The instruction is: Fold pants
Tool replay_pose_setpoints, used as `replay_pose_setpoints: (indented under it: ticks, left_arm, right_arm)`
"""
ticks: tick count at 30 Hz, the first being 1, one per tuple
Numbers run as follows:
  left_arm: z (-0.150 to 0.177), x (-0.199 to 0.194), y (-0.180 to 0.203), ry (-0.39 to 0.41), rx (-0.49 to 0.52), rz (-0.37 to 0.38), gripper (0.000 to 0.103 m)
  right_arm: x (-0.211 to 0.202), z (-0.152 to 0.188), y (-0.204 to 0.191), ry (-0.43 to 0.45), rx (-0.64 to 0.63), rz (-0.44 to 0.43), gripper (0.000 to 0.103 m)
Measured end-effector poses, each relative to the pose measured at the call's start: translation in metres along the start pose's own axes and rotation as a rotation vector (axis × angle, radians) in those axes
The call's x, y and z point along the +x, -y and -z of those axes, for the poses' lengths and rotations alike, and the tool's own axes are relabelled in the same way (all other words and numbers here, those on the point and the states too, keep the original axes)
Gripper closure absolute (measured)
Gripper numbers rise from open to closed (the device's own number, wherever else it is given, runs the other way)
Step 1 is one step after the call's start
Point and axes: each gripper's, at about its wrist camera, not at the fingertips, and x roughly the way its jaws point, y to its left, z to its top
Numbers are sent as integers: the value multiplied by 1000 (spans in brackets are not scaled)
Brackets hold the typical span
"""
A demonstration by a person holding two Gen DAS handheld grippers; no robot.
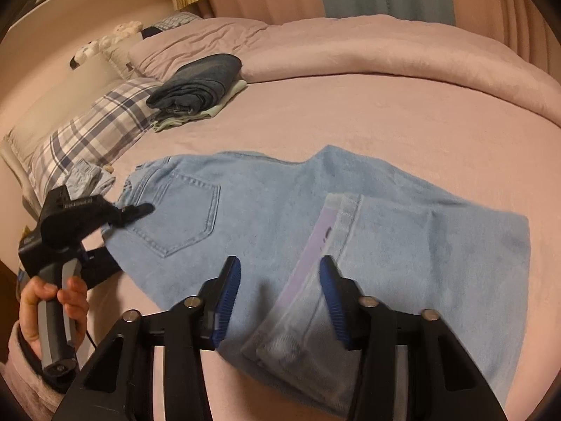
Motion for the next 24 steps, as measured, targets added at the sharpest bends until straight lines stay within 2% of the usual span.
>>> replay_pose_setpoints:
  ticks: [1,3,5,6,7,9,13,15,18,20,21,22,24]
  left_arm:
    - [0,0,5,7,31,-3,86]
    - [1,-4,23,26,120,-6,88]
    - [5,-8,51,50,250,-18,89]
    - [8,-11,59,56,289,-23,89]
    - [12,-12,74,62,352,-28,89]
    - [22,-14,98,78,467,-35,89]
    - [59,-12,154,79,721,-33,89]
    - [84,-9,177,64,847,-39,89]
    - [124,6,201,9,1009,-51,89]
    - [150,24,208,-59,1083,-51,88]
    - [162,32,210,-97,1107,-50,87]
    - [178,45,210,-151,1140,-54,86]
    - [197,61,206,-215,1175,-73,83]
  right_arm:
    - [8,-5,0,-16,0,-13,79]
    - [30,-12,6,-64,57,-60,83]
    - [57,-12,16,-135,136,-85,90]
    - [69,-9,21,-163,173,-98,99]
    - [75,-9,26,-155,194,-99,103]
    - [79,-9,39,-179,279,-149,103]
    - [80,-8,55,-207,362,-237,103]
    - [71,-6,63,-185,417,-270,103]
    - [39,3,91,-64,560,-350,103]
    - [19,16,119,-3,701,-428,79]
    - [6,25,136,39,775,-468,54]
    - [-1,31,145,64,819,-491,41]
    - [-17,47,167,123,910,-570,40]
